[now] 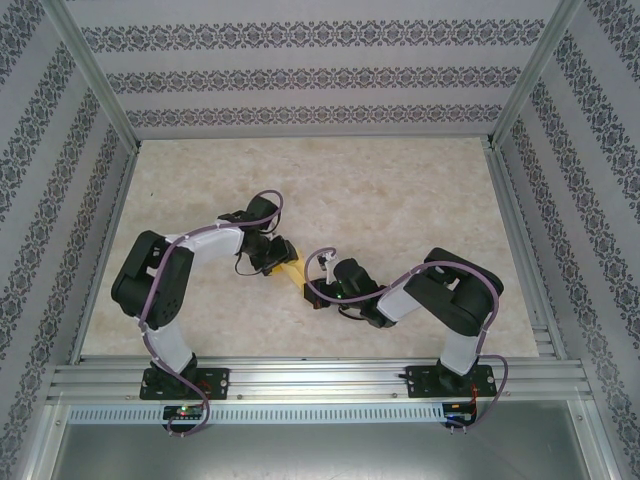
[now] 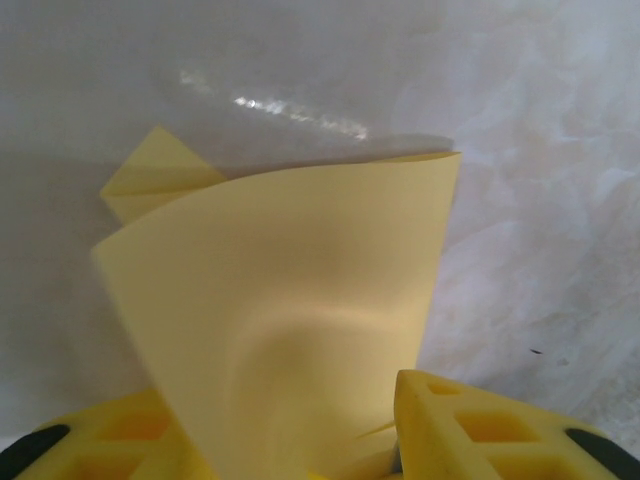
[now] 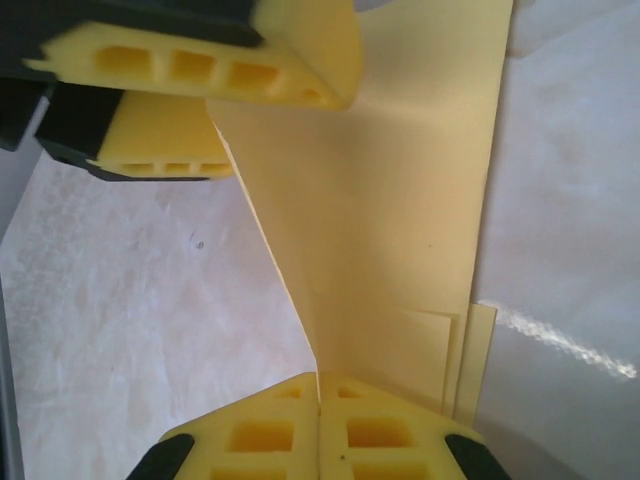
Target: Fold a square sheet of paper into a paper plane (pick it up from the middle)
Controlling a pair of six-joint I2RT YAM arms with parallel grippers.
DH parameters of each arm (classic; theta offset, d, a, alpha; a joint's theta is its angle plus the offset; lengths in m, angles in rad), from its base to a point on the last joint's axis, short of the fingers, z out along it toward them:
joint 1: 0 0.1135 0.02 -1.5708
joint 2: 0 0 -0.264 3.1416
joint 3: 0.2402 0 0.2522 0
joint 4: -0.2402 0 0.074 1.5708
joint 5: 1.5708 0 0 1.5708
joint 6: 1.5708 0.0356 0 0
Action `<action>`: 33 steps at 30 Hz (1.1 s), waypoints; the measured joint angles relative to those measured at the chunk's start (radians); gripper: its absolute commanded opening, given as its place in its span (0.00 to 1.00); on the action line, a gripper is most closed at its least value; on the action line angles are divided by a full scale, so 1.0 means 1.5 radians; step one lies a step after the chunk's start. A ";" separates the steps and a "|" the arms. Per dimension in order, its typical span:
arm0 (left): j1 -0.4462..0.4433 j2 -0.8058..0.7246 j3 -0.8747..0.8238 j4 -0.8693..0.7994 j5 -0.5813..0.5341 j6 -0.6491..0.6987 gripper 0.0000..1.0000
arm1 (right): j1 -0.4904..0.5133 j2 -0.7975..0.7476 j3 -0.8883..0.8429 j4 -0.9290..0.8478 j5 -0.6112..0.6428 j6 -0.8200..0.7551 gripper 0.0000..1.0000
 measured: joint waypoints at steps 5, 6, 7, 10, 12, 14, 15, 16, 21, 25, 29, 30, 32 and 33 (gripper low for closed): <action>0.000 0.004 0.001 -0.011 -0.001 0.000 0.52 | -0.006 -0.001 0.005 -0.011 -0.008 0.015 0.04; 0.000 0.002 0.001 -0.012 -0.002 -0.001 0.52 | -0.007 0.000 0.005 -0.010 -0.014 0.026 0.04; 0.000 -0.002 0.001 -0.013 -0.005 -0.001 0.54 | -0.010 0.002 0.005 -0.007 -0.018 0.038 0.04; 0.000 -0.027 -0.006 -0.014 -0.020 -0.002 0.57 | -0.015 0.017 0.004 0.022 -0.036 0.085 0.03; 0.000 -0.054 -0.017 -0.013 -0.031 -0.005 0.58 | -0.019 0.032 0.003 0.053 -0.046 0.123 0.02; 0.000 -0.080 -0.030 -0.010 -0.041 -0.008 0.59 | -0.025 0.047 -0.001 0.087 -0.061 0.161 0.02; 0.000 -0.093 -0.038 -0.008 -0.046 -0.010 0.60 | -0.029 0.054 -0.003 0.104 -0.068 0.181 0.03; 0.000 -0.105 -0.047 -0.005 -0.053 -0.012 0.60 | -0.032 0.060 -0.006 0.118 -0.073 0.196 0.03; 0.000 -0.165 -0.110 0.042 -0.071 -0.021 0.46 | -0.046 0.077 -0.013 0.159 -0.092 0.267 0.02; 0.000 -0.211 -0.179 0.127 -0.047 -0.032 0.29 | -0.052 0.084 -0.013 0.171 -0.098 0.298 0.02; -0.001 -0.220 -0.220 0.215 -0.004 -0.036 0.18 | -0.055 0.089 -0.013 0.178 -0.101 0.319 0.01; -0.001 -0.220 -0.230 0.238 0.008 -0.036 0.16 | -0.057 0.090 -0.013 0.179 -0.103 0.325 0.01; -0.001 -0.218 -0.246 0.276 0.030 -0.035 0.13 | -0.058 0.091 -0.013 0.183 -0.103 0.335 0.01; -0.001 -0.215 -0.254 0.299 0.041 -0.034 0.13 | -0.058 0.091 -0.013 0.184 -0.102 0.338 0.01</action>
